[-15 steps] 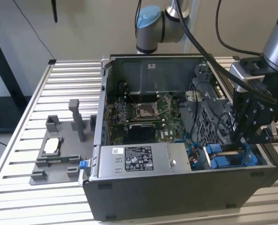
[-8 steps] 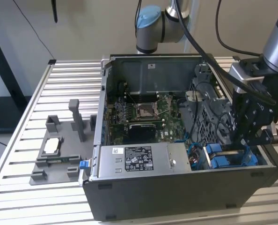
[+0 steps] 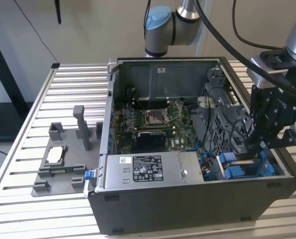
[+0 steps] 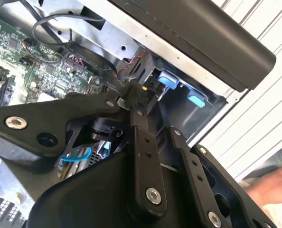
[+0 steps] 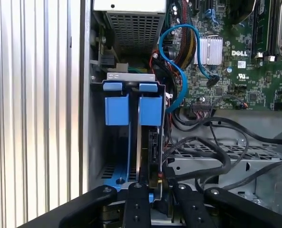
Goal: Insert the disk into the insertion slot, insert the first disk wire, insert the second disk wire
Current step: 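Insert the first disk wire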
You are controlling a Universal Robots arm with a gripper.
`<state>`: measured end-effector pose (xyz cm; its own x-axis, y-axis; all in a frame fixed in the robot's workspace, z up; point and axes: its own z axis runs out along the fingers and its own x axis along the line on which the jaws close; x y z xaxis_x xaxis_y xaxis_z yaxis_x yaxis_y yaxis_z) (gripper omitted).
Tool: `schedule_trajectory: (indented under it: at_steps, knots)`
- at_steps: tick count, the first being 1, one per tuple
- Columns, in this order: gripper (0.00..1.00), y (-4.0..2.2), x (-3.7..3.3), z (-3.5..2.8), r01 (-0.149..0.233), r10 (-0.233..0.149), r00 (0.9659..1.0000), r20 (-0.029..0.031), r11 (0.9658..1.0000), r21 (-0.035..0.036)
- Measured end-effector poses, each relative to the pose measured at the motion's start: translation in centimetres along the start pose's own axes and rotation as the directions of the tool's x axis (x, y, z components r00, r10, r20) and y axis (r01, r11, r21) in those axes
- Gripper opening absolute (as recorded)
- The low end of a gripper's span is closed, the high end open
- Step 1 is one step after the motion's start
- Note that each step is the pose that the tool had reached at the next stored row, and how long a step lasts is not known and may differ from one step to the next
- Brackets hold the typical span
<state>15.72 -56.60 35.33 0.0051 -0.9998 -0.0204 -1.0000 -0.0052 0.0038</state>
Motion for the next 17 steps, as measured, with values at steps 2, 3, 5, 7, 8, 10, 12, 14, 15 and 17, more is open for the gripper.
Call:
schedule_trajectory:
  at_steps: [2, 3, 5, 7, 8, 10, 12, 14, 15, 17]
  knots:
    - [0.27, 0.00, -0.01, -0.63, 0.000, 0.000, 1.0000, 0.0000, 1.0000, 0.0000]
    - [0.27, 0.00, -0.02, -0.96, 0.000, 0.000, 1.0000, -0.0001, 1.0000, 0.0000]
    - [0.27, 0.01, -0.03, -1.49, 0.000, 0.000, 1.0000, 0.0000, 1.0000, 0.0000]
    - [0.27, 0.01, -0.04, -2.02, 0.000, 0.000, 1.0000, 0.0000, 1.0000, 0.0000]
    - [0.27, 0.01, -0.05, -2.26, 0.000, 0.000, 1.0000, -0.0001, 1.0000, 0.0000]
    - [0.27, 0.01, -0.06, -2.62, 0.000, 0.000, 1.0000, 0.0006, 1.0000, 0.0003]
    - [0.27, 0.01, -0.09, -3.02, 0.000, 0.000, 1.0000, 0.0017, 1.0000, 0.0008]
    - [0.27, 0.01, -0.13, -3.36, 0.000, 0.000, 1.0000, 0.0019, 1.0000, 0.0011]
    - [0.27, 0.01, -0.15, -3.52, 0.000, 0.000, 1.0000, 0.0021, 1.0000, 0.0012]
    - [0.27, 0.02, -0.20, -3.58, 0.000, 0.000, 1.0000, 0.0054, 1.0000, 0.0020]
